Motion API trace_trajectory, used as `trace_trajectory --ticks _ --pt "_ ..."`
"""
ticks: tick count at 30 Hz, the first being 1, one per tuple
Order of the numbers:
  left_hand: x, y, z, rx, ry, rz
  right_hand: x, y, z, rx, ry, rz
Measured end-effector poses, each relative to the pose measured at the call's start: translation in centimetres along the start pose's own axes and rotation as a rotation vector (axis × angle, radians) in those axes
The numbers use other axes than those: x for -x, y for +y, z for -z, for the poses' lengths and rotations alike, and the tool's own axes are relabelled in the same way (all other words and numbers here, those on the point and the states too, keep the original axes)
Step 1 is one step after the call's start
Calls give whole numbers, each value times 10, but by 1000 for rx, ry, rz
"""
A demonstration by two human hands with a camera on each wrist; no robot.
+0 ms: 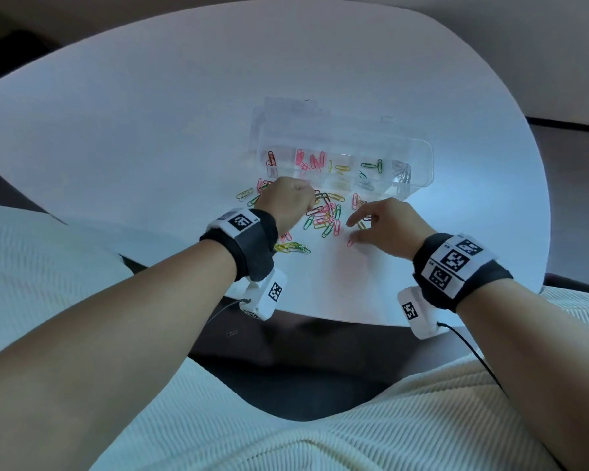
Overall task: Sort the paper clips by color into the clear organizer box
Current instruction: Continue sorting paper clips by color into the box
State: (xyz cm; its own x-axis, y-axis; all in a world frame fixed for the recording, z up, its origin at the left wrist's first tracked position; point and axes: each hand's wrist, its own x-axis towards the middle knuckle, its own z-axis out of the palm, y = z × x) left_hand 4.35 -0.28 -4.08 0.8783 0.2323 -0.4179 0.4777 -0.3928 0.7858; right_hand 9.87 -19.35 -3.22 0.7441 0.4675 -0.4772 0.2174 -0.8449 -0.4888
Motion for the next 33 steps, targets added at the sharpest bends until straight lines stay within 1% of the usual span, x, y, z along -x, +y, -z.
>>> trace_trajectory --ticks 1,5,6,8,11,16,22,24,28,30,32,33 --pt "1 -1 -3 -81 -9 -34 0 0 -3 31 -13 9" --pt "8 -4 -11 -380 -49 -163 -2 4 -13 64 25 -24" --pt "7 -6 -12 -439 -64 -180 -2 3 -14 77 27 -35" --pt "6 -11 -13 -512 -79 -173 -1 1 -15 100 20 -51" --pt "5 -14 -14 -550 -80 -145 0 -1 -16 111 8 -66" --pt "5 -17 -14 -590 -42 -131 0 -1 -16 111 1 -71" --pt "5 -18 -15 -603 -27 -156 0 1 -16 79 -12 -82" --pt "8 -13 -14 -517 -36 -127 0 2 -13 59 -27 -80" --pt "6 -2 -10 -234 -73 -71 1 -3 0 -63 -33 -90" --pt "4 2 -4 -65 -110 36 1 -9 5 -272 -43 -134" --pt "4 6 3 245 -169 154 2 -16 9 -629 -92 -199" --pt "4 8 7 365 -211 191 1 -20 11 -795 -123 -217"
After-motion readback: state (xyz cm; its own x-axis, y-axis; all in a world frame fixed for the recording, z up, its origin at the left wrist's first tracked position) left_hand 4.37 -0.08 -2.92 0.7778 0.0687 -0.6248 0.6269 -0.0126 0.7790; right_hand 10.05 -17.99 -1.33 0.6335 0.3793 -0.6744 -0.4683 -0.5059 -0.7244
